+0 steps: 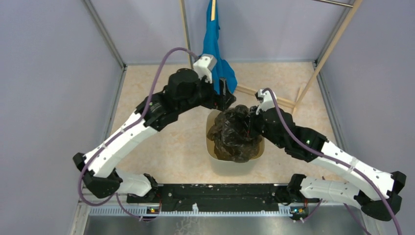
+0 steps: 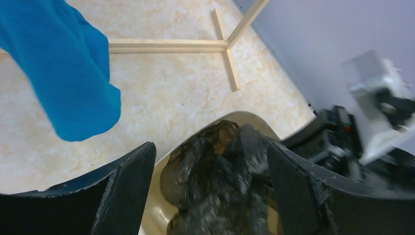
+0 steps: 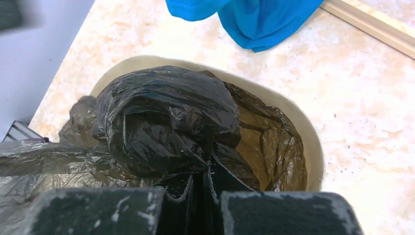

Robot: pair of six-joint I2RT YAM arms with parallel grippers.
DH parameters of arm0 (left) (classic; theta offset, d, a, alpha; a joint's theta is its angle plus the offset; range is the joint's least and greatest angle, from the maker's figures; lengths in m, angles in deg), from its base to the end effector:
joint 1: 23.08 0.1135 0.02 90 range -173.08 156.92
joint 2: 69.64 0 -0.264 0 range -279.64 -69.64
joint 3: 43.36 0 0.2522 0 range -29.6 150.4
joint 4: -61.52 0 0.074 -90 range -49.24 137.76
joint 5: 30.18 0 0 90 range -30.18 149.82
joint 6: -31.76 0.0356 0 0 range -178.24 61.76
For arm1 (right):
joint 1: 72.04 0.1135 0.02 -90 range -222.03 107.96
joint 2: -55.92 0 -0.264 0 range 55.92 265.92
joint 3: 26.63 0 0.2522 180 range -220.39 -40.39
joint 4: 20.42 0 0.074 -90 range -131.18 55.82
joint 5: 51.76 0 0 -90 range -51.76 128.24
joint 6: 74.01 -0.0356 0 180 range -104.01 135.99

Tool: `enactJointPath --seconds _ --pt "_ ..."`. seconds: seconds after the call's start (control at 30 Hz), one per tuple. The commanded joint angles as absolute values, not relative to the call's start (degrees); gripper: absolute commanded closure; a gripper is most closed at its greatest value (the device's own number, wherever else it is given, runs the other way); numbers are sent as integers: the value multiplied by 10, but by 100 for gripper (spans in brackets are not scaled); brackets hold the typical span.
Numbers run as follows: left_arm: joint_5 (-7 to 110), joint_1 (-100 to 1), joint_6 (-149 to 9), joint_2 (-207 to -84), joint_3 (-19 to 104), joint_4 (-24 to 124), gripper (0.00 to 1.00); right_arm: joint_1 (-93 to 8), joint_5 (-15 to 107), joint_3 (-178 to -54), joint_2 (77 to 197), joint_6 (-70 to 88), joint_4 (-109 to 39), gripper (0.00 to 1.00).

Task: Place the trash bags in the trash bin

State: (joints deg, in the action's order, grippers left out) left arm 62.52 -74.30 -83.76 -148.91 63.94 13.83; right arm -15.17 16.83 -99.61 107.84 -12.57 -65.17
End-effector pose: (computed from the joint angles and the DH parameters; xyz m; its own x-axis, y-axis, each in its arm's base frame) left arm 0.1871 -0.2302 0.4545 -0.5137 -0.0478 -0.8567 0.5869 0.7088 -0.3914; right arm 0.1151 0.1525 0.3689 -0.4783 0.0816 -0.8744 -0.4193 0.8536 0.3090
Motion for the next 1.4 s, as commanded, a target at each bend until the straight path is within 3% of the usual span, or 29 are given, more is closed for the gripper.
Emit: enactJointPath --seconds 0.0,0.1,0.3,0.8,1.07,1.37 --pt "629 -741 -843 -1403 634 118 9 -157 145 -992 1097 -120 -598 100" --pt "537 -741 -868 -1347 577 162 7 -157 133 -989 1113 -118 -570 100" --pt "384 -742 -927 -1293 448 260 16 -170 107 -985 1152 -115 -510 100" --pt "450 -746 -945 -1335 367 271 28 -222 133 -995 1224 -86 -387 100" --pt "488 -746 -936 -1339 381 249 26 -232 146 -1001 1222 -71 -385 100" --pt "476 -746 -940 -1322 410 242 18 -232 185 -1001 1177 -65 -427 100"
